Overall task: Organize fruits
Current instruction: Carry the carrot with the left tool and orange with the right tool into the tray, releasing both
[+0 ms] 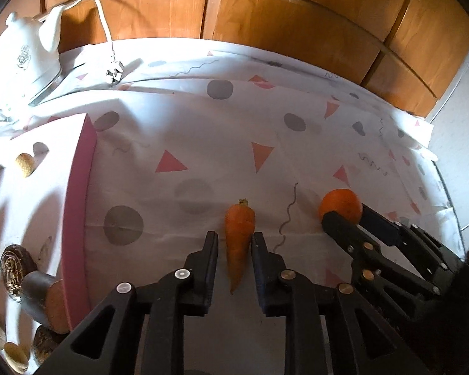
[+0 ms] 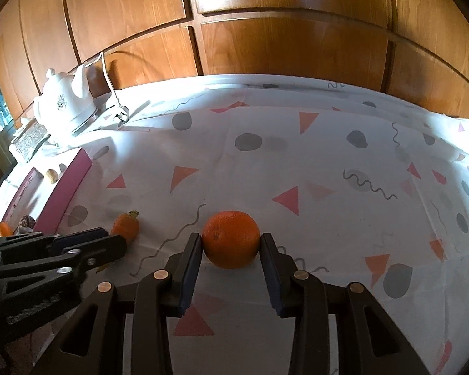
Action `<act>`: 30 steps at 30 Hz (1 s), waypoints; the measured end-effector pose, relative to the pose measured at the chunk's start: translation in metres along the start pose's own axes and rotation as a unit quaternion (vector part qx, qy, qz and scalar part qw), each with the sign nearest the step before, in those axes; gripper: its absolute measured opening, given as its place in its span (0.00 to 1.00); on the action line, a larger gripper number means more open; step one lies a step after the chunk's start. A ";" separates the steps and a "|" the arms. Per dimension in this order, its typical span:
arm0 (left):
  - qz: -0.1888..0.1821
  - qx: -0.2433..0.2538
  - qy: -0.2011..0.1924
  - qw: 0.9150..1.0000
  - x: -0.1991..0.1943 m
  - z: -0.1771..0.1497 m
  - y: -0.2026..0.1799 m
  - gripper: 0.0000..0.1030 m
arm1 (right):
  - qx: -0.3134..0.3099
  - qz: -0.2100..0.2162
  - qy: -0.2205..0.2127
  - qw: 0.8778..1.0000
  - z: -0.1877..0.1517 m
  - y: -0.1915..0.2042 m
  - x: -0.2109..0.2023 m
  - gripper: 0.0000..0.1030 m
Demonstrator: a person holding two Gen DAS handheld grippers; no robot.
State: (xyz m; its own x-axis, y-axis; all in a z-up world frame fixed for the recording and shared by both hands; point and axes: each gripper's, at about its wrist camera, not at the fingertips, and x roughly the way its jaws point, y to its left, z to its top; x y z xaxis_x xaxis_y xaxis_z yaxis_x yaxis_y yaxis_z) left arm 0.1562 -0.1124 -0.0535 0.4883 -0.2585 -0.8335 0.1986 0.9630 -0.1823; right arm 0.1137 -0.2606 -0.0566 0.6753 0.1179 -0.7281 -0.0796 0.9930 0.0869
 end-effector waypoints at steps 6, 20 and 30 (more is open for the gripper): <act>0.029 0.043 -0.028 0.998 0.006 -0.007 -0.015 0.18 | 0.007 0.003 -0.007 1.000 -0.002 -0.003 -0.001 0.37; 0.016 0.016 -0.061 0.998 0.006 -0.019 -0.008 0.18 | 0.005 0.001 0.015 1.000 -0.005 -0.002 0.010 0.38; 0.012 0.012 -0.066 0.998 0.006 -0.021 -0.008 0.18 | 0.002 -0.002 0.010 1.000 -0.007 -0.001 0.009 0.37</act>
State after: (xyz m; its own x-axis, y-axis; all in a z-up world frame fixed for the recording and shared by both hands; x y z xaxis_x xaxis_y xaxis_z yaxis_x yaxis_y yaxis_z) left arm 0.1398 -0.1205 -0.0683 0.6007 -0.2447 -0.7611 0.2055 0.9673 -0.1488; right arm 0.1149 -0.2607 -0.0676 0.6611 0.1143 -0.7415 -0.0740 0.9934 0.0871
